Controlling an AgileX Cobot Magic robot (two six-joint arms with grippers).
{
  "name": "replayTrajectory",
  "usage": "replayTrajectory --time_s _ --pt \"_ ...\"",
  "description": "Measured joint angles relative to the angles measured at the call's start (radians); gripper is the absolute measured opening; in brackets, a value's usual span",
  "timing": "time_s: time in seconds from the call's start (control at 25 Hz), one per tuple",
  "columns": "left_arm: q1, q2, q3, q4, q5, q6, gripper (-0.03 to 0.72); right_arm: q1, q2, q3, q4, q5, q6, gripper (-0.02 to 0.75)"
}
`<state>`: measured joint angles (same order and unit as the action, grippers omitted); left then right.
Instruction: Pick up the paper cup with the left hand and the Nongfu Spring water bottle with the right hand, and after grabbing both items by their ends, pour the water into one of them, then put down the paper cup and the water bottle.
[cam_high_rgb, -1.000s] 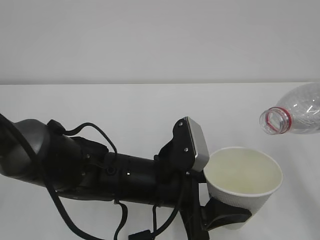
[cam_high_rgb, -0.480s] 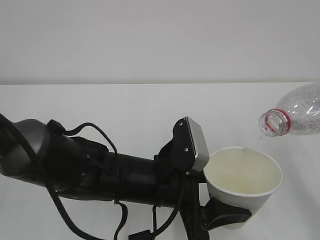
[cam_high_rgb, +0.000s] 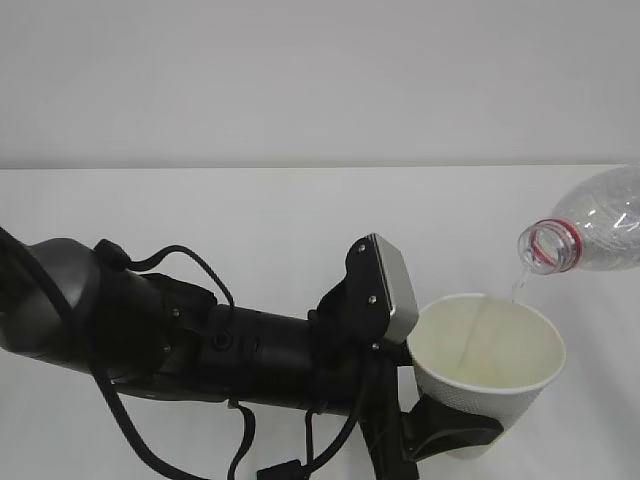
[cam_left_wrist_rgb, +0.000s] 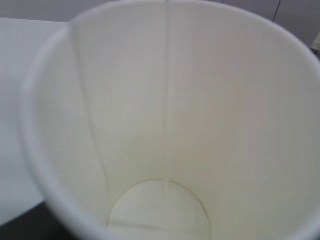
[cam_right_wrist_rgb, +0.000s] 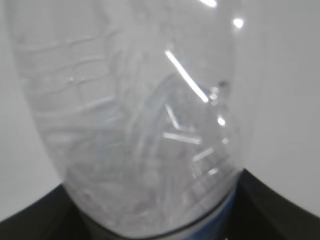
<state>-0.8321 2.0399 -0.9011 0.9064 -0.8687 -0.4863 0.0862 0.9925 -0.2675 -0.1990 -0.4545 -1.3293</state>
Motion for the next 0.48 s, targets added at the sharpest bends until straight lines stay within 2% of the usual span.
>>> replayTrajectory --time_s 0.48 --pt "0.0 0.0 0.0 0.0 0.0 0.0 0.501 0.0 0.0 0.0 0.0 0.0 -0.011 0.493"
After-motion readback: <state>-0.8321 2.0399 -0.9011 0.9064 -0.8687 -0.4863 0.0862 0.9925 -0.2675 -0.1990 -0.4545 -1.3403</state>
